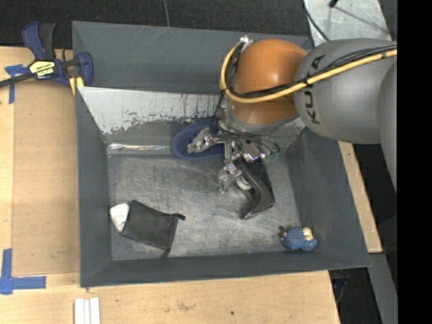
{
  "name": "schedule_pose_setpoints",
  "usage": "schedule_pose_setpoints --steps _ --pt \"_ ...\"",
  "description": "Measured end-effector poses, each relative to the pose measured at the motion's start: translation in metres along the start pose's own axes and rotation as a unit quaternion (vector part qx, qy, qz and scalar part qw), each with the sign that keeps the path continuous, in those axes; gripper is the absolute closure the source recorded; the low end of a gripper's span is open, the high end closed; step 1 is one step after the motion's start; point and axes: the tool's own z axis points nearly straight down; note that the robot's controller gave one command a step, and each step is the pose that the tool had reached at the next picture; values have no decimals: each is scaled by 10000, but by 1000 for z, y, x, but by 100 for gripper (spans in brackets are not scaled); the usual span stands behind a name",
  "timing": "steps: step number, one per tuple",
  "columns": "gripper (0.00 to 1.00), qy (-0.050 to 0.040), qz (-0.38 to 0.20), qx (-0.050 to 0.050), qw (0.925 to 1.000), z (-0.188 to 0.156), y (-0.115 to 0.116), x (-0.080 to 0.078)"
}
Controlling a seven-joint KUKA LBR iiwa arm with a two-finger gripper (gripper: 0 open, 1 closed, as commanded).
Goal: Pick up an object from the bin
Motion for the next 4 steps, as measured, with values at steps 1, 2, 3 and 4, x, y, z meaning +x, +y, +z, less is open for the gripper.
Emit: schedule_pose_setpoints --steps 1,2,3,4 --pt "0 -10 251 4 9997 -49 51 -40" --pt "0 33 1410 4 9900 -15 17 -21" --pt "0 15 1143 8 9934 3 -30 15" --pt "0 3 634 12 9980 8 -101 62"
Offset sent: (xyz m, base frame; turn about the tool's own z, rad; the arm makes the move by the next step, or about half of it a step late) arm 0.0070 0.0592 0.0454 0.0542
